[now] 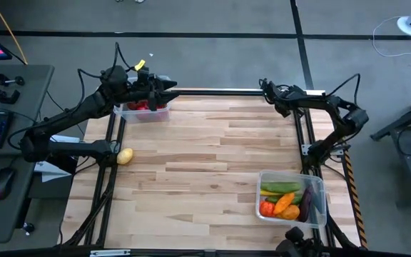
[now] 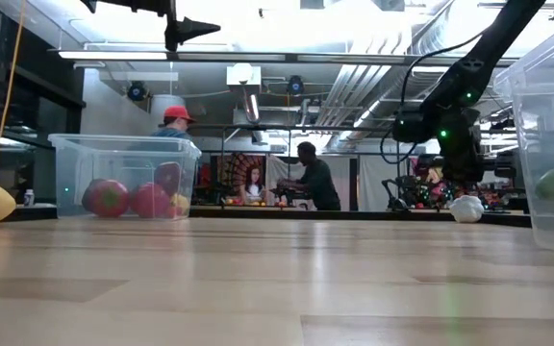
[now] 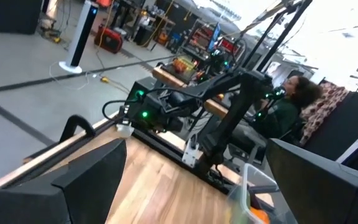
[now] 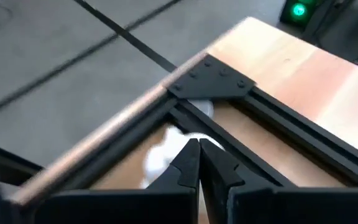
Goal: Sort produce into baskets
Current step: Put the white garlic into the bottom transparent bin
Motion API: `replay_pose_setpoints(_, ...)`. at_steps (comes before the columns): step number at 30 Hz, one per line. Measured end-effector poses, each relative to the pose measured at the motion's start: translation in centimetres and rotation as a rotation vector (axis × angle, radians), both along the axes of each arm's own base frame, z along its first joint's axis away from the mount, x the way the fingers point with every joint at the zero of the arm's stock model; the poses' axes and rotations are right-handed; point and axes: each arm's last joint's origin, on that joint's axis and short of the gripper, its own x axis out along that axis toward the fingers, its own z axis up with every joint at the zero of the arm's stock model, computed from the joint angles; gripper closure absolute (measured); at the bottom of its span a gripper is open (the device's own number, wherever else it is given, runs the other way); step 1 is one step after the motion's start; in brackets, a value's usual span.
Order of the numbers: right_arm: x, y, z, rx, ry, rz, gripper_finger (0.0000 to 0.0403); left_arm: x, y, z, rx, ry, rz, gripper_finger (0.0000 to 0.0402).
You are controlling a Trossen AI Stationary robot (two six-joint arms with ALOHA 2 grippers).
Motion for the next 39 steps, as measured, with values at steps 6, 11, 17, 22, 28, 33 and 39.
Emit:
replay_pose_setpoints(6,-0.6,0.6,-0.3,0.093,0.047,-0.002,0.0403,0.0,0.0,-0.3,-0.017,0.026,0.0,0.0027)
replay_pose_setpoints(11,-0.7,0.7,-0.3,0.107,0.076,0.001,0.0403,0.0,0.0,-0.4,-0.024,0.036,-0.001,0.0027)
replay_pose_setpoints(17,-0.7,0.7,-0.3,0.12,0.08,0.018,0.0403,0.0,0.0,-0.4,-0.024,0.037,-0.002,0.0027)
replay_pose_setpoints(22,-0.6,0.4,-0.4,0.128,0.011,0.021,0.0403,0.0,0.0,-0.4,-0.024,0.037,-0.002,0.0027)
replay_pose_setpoints(28,-0.4,0.6,-0.3,0.273,-0.107,0.168,0.0403,0.0,0.0,-0.4,-0.024,0.037,-0.007,0.0027)
replay_pose_setpoints(33,1.2,2.5,2.6,0.154,-0.197,0.253,0.0403,0.0,-0.1,-0.4,-0.031,0.032,-0.022,0.0027)
replay_pose_setpoints(39,1.0,1.6,6.3,-0.131,-0.194,0.116,0.0403,0.0,-0.1,-0.3,-0.027,0.027,-0.022,0.0027)
